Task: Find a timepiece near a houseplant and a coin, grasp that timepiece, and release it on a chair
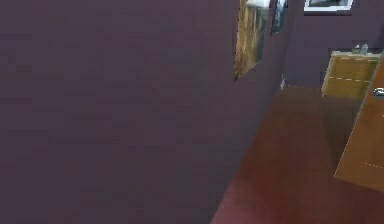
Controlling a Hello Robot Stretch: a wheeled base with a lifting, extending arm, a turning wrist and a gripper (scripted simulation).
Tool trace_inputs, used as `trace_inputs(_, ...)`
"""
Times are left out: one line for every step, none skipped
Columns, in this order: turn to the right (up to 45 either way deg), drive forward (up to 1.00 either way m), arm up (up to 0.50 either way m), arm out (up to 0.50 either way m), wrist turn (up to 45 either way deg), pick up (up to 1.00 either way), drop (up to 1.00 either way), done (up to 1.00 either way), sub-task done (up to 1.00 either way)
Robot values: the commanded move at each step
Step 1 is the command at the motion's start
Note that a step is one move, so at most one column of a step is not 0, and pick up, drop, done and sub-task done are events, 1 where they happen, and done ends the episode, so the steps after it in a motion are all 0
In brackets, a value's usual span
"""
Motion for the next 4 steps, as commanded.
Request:
trace_inputs(27.0, 0.0, 0.0, 0.0, 0.0, 0.0, 0.0, 0.0, 0.0)
trace_inputs(0.0, 0.45, 0.0, 0.0, 0.0, 0.0, 0.0, 0.0, 0.0)
trace_inputs(45.0, 0.0, 0.0, 0.0, 0.0, 0.0, 0.0, 0.0, 0.0)
trace_inputs(18.0, 0.0, 0.0, 0.0, 0.0, 0.0, 0.0, 0.0, 0.0)
